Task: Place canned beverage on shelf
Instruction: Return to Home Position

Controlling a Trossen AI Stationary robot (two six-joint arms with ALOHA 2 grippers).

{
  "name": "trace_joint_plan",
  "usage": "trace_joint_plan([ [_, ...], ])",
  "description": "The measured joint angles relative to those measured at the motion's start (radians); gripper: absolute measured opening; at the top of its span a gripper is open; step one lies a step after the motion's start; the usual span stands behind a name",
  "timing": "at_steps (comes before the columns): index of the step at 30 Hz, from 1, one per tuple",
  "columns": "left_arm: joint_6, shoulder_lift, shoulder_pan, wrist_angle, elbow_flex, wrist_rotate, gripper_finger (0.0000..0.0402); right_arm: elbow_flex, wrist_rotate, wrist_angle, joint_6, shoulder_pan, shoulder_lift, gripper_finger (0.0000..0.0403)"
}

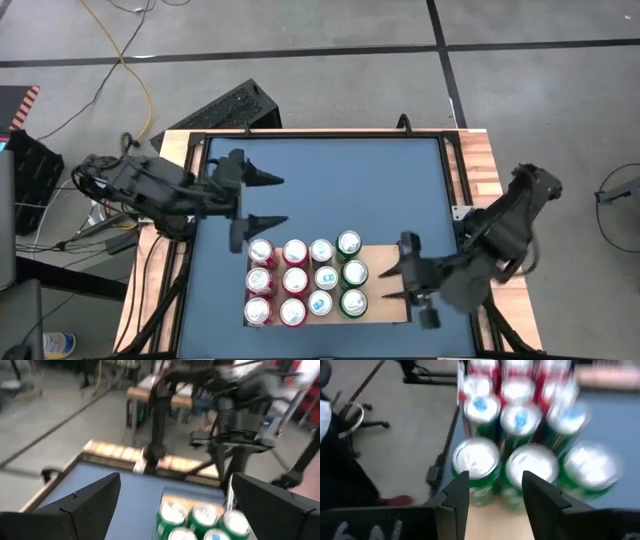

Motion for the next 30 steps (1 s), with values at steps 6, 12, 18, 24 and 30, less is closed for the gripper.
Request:
trace_joint_plan([
  [6,0.13,-0.07,0.008,0.045,0.001,-0.052,0.0368,0.149,0.001,-0.047,-0.494,-0.065,-0.103,0.0166],
  [12,0.214,-0.159,0.015,0.005,0.0,-0.075,0.0368,0.211,0.034,-0.069,-0.61,-0.123,-0.251,0.0166],
  [18,0.231,-0.352,0.106,0.018,-0.11,-0.02,0.0368,0.096,-0.132,-0.075,-0.568,-0.282,-0.473,0.0166],
  [24,0.131,-0.58,0.144,0.166,-0.461,0.013,0.0368,-0.213,-0.305,0.188,-0.567,-0.378,-0.686,0.0166],
  [30,0.044,-0.82,0.144,0.376,-0.866,0.02,0.0368,-0.574,-0.323,0.48,-0.552,-0.428,-0.896,0.0166],
])
